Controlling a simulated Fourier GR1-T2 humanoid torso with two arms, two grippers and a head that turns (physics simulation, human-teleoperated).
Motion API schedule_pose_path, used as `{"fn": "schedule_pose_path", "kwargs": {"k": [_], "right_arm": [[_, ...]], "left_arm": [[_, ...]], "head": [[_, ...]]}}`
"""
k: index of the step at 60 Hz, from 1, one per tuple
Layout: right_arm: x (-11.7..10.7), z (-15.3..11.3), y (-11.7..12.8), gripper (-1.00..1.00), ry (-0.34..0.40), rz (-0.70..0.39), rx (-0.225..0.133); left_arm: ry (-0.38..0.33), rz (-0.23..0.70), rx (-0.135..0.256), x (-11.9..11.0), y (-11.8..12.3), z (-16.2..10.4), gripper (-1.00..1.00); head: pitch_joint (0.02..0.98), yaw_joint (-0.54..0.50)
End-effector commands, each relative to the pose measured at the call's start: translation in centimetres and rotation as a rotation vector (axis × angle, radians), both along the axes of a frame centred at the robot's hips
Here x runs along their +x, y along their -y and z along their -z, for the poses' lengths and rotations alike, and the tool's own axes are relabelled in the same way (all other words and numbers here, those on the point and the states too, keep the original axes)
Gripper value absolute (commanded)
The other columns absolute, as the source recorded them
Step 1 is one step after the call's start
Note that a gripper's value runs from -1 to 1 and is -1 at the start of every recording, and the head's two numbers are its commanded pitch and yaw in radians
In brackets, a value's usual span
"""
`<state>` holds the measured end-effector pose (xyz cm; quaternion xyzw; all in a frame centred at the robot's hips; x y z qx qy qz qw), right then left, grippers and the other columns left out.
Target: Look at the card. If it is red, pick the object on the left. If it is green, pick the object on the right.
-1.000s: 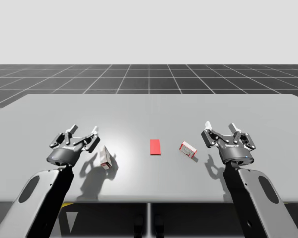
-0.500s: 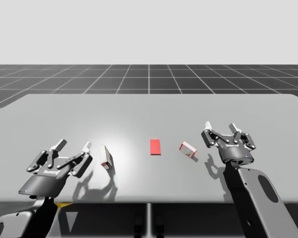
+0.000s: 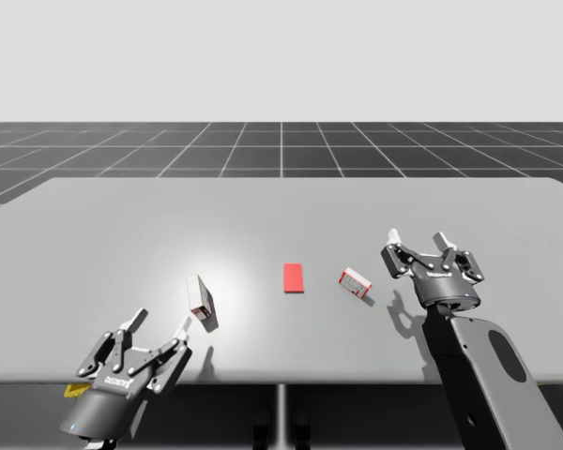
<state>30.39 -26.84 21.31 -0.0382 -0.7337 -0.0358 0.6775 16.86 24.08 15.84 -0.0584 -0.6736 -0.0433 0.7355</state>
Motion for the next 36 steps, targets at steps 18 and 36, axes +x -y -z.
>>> {"fn": "schedule_pose_path", "kwargs": {"k": [18,36], "right_arm": [[0.0,0.0,0.2,-1.0,0.007,-0.002,0.003],[0.0,-0.1,0.3,-1.0,0.008,0.0,0.007]], "left_arm": [[-0.065,0.021,-0.03,0.6,3.8,4.3,-1.0],[-0.063,-0.015,-0.022,3.0,5.1,4.5,-1.0]], "head": [[0.857,0.35],[0.859,0.34]]}}
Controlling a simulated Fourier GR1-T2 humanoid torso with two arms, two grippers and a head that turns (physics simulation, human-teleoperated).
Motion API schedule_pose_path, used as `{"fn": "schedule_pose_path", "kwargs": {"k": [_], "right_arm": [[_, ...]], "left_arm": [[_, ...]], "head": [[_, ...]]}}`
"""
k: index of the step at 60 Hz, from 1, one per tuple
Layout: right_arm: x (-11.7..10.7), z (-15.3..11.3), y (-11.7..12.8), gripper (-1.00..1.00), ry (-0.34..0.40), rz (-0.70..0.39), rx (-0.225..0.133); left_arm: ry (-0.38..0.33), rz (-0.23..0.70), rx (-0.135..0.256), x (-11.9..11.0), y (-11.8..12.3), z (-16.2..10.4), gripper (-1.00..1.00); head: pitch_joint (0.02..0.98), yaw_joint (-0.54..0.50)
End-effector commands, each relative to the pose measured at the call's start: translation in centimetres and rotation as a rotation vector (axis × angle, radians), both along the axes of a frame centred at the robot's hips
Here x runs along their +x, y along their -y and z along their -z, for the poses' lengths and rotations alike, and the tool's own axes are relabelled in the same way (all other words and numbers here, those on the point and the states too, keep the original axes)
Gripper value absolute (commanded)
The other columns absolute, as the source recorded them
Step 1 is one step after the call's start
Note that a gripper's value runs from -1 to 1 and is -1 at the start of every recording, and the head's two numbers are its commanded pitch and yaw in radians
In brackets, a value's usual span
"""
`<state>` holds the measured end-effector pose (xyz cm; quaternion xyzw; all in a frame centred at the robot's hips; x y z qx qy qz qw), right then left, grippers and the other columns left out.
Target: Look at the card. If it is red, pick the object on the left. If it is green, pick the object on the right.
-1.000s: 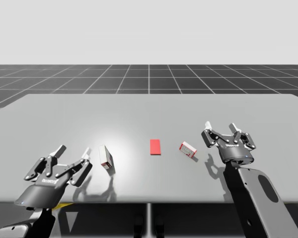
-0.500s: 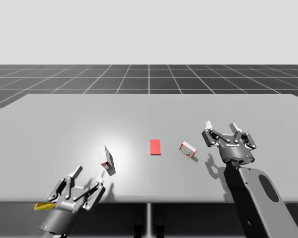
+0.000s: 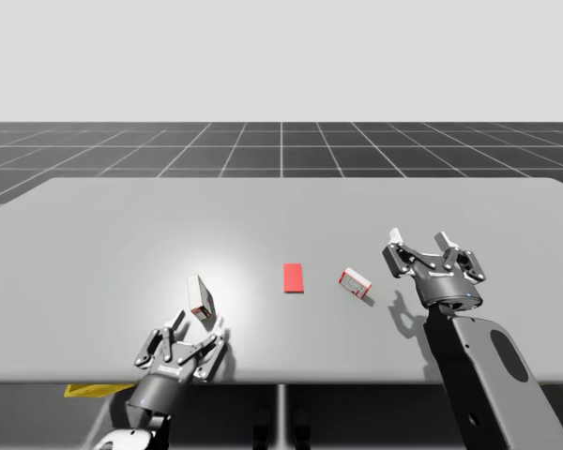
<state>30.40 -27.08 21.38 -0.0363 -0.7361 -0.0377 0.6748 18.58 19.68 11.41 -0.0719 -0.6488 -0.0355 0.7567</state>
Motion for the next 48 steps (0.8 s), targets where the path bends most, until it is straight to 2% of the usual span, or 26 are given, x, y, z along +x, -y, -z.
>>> {"fn": "schedule_pose_path", "kwargs": {"k": [1,14,26,29,31,32,34,37,39,48], "right_arm": [[0.0,0.0,0.0,-1.0,0.001,0.0,0.002],[-0.1,-0.1,0.1,-1.0,0.002,0.002,0.004],[-0.1,-0.1,0.1,-1.0,0.001,0.003,0.004],[-0.1,-0.1,0.1,-1.0,0.001,0.004,0.004],[-0.1,-0.1,0.1,-1.0,0.001,0.004,0.003],[-0.1,-0.1,0.1,-1.0,0.001,0.004,0.003],[-0.1,-0.1,0.1,-1.0,0.002,0.005,0.003],[-0.1,-0.1,0.2,-1.0,0.002,0.005,0.004],[-0.1,-0.1,0.1,-1.0,0.002,0.006,0.004],[-0.1,-0.1,0.2,-1.0,0.004,0.007,0.004]], "left_arm": [[0.006,-0.027,0.005,1.4,0.7,0.0,-1.0],[0.007,-0.086,-0.007,2.9,0.8,-0.7,-1.0],[-0.016,-0.115,-0.037,3.5,0.6,-0.8,-1.0],[-0.024,-0.121,-0.048,3.6,0.6,-0.8,-0.5],[-0.033,-0.12,-0.057,3.6,0.6,-0.8,-0.06],[-0.037,-0.121,-0.06,3.6,0.6,-0.8,0.27],[-0.048,-0.12,-0.068,3.6,0.5,-0.7,0.7],[-0.055,-0.119,-0.074,3.6,0.5,-0.6,0.91],[-0.067,-0.117,-0.087,3.7,0.5,-0.6,0.94],[-0.076,-0.123,-0.09,3.6,0.4,-0.4,0.99]], "head": [[0.859,0.34],[0.856,0.34],[0.854,0.33],[0.853,0.33],[0.853,0.33],[0.853,0.33],[0.852,0.33],[0.85,0.33],[0.849,0.33],[0.811,0.33]]}}
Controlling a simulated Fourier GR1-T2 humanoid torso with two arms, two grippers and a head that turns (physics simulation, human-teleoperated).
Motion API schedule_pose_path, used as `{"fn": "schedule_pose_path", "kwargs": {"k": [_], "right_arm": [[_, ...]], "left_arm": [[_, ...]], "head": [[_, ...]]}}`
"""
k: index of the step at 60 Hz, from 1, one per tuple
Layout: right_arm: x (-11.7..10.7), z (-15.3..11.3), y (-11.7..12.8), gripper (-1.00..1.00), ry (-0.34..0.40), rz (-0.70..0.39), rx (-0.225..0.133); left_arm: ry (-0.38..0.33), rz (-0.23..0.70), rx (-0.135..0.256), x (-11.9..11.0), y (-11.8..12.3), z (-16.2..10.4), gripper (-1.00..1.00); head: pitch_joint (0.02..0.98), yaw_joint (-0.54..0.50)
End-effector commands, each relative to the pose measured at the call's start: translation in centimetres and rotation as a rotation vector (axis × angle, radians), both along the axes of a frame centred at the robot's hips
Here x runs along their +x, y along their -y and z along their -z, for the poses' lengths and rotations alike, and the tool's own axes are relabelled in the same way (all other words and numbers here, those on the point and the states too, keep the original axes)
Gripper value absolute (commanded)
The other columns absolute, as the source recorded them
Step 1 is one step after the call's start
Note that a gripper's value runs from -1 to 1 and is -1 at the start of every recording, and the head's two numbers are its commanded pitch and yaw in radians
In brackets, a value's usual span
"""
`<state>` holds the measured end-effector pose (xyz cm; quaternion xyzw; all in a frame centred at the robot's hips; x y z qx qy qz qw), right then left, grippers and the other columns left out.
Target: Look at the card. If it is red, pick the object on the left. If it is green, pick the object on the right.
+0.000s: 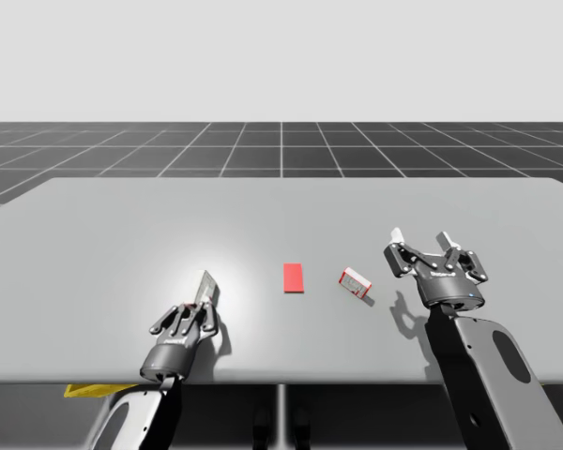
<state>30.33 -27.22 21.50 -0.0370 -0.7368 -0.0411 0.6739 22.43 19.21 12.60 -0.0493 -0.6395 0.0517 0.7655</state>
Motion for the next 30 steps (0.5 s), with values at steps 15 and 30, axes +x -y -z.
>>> {"fn": "schedule_pose_path", "kwargs": {"k": [15,30], "right_arm": [[0.03,-0.05,0.14,-1.0,0.001,0.005,0.004],[0.03,-0.12,0.36,-1.0,0.003,0.008,0.01]], "left_arm": [[-0.05,0.03,-0.018,-0.27,-0.21,0.97,1.0],[-0.052,0.03,-0.013,-0.29,-0.36,0.65,1.0]], "head": [[0.612,0.35],[0.504,0.37]]}}
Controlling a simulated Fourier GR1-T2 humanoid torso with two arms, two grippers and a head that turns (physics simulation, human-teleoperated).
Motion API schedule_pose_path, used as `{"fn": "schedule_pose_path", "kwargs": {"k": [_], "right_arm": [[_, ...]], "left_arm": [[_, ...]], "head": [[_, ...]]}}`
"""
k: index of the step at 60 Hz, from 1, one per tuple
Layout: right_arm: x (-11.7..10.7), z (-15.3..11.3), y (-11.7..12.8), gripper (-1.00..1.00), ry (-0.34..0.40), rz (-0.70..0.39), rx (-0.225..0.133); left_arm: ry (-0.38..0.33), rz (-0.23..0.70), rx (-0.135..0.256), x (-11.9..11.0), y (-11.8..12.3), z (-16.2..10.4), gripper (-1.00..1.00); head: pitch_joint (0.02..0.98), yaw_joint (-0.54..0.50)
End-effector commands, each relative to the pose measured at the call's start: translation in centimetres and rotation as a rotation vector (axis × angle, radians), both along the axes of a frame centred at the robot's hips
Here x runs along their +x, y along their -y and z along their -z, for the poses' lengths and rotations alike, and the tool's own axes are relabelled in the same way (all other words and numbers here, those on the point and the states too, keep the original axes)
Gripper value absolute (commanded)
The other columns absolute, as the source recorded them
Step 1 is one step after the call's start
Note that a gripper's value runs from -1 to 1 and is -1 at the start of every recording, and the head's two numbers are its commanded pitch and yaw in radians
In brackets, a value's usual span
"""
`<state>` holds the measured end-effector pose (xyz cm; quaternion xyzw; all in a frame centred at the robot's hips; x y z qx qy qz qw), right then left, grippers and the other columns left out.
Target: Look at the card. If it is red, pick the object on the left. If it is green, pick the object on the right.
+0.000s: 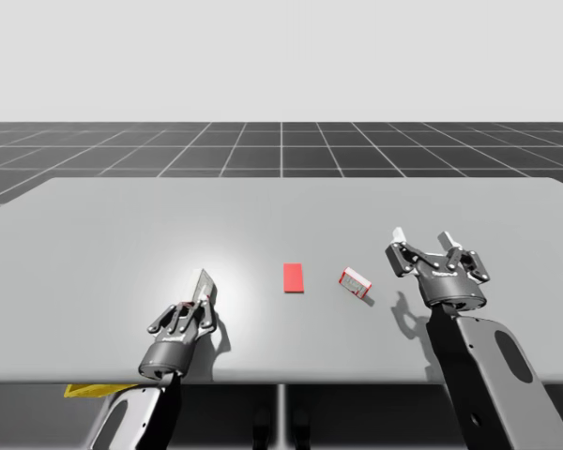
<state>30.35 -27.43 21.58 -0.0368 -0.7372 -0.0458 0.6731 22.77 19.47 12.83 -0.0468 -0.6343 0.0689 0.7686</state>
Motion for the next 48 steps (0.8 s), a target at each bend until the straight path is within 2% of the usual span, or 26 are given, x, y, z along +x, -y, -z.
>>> {"fn": "schedule_pose_path", "kwargs": {"k": [1,7,11,18,32,48], "right_arm": [[0.0,0.0,0.2,-1.0,0.001,0.002,0.004],[0.0,-0.1,0.3,-1.0,0.001,0.003,0.006],[0.0,-0.1,0.4,-1.0,0.001,0.003,0.006],[0.1,0.0,0.4,-1.0,0.002,0.003,0.005],[0.1,-0.1,0.6,-1.0,0.004,0.007,0.006],[0.2,0.0,0.7,-1.0,0.005,0.009,0.002]], "left_arm": [[-0.037,0.061,0.002,-0.6,-0.1,0.7,1.0],[-0.027,0.069,0.003,-0.5,-0.3,-0.2,1.0],[-0.015,0.08,-0.005,-0.3,-0.7,-1.5,1.0],[0.04,0.085,0.008,0.4,-1.7,-4.6,1.0],[0.173,0.068,0.026,2.0,-3.7,-10.8,1.0],[0.334,0.068,0.078,3.0,-4.0,-17.6,1.0]], "head": [[0.501,0.37],[0.49,0.37],[0.489,0.37],[0.483,0.37],[0.466,0.37],[0.458,0.37]]}}
